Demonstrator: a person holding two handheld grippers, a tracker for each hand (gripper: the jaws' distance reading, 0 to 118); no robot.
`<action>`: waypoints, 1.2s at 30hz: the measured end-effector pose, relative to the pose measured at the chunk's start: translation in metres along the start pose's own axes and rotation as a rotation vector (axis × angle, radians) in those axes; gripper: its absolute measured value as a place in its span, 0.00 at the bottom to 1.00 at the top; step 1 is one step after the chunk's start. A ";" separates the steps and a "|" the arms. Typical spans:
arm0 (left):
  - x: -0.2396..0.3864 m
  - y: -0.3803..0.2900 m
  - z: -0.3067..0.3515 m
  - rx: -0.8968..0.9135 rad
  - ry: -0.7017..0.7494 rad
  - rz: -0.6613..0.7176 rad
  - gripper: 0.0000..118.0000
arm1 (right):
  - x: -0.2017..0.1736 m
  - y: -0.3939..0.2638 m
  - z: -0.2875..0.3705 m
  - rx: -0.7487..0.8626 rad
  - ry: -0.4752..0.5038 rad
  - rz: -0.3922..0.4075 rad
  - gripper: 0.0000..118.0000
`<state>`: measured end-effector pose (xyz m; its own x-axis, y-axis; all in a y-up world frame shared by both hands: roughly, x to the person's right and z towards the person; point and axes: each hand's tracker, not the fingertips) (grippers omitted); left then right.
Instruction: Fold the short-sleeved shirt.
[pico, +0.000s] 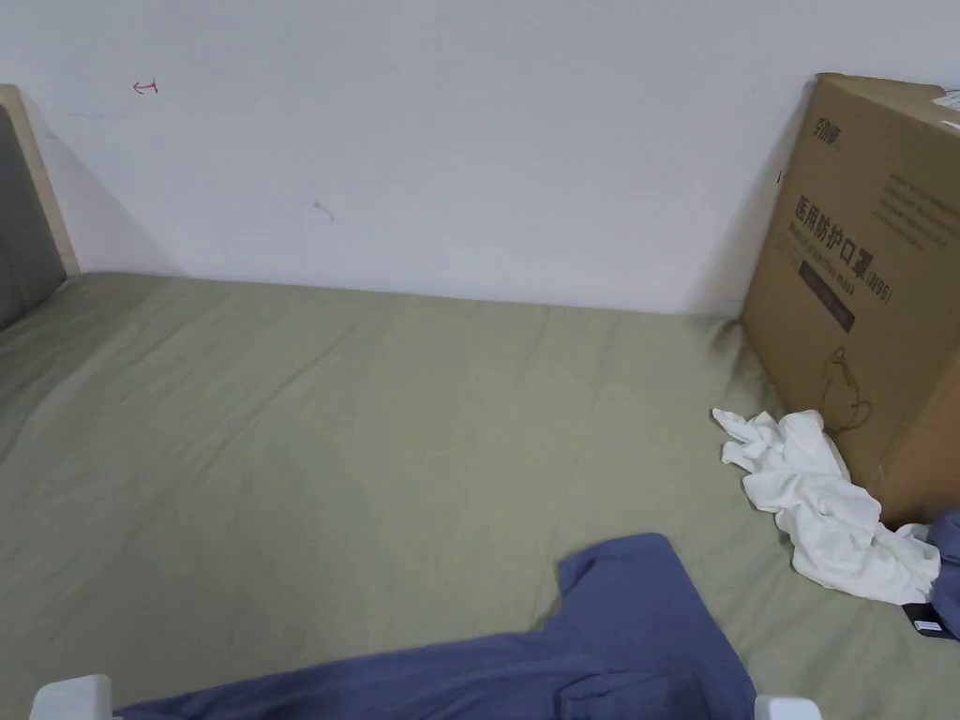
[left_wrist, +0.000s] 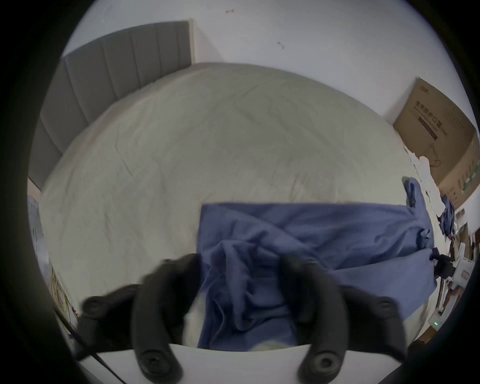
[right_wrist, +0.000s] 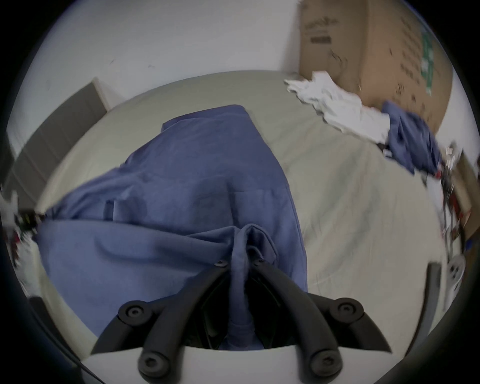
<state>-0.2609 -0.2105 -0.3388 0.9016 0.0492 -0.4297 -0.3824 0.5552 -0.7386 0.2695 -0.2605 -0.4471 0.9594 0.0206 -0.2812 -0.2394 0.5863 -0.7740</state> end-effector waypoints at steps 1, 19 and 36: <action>-0.001 0.004 0.012 0.041 -0.033 0.010 0.79 | -0.005 -0.003 0.000 0.016 -0.019 0.027 0.05; 0.052 0.023 0.296 0.735 -0.081 -0.104 0.20 | -0.041 -0.014 0.025 0.114 -0.171 0.086 0.15; 0.045 -0.008 0.319 0.742 -0.118 -0.117 0.01 | -0.041 0.024 0.348 0.953 -0.036 0.071 0.42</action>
<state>-0.1526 0.0518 -0.1867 0.9595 0.0208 -0.2810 -0.0840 0.9731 -0.2147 0.2761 0.0340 -0.2567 0.9552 0.0968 -0.2798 -0.0903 0.9953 0.0362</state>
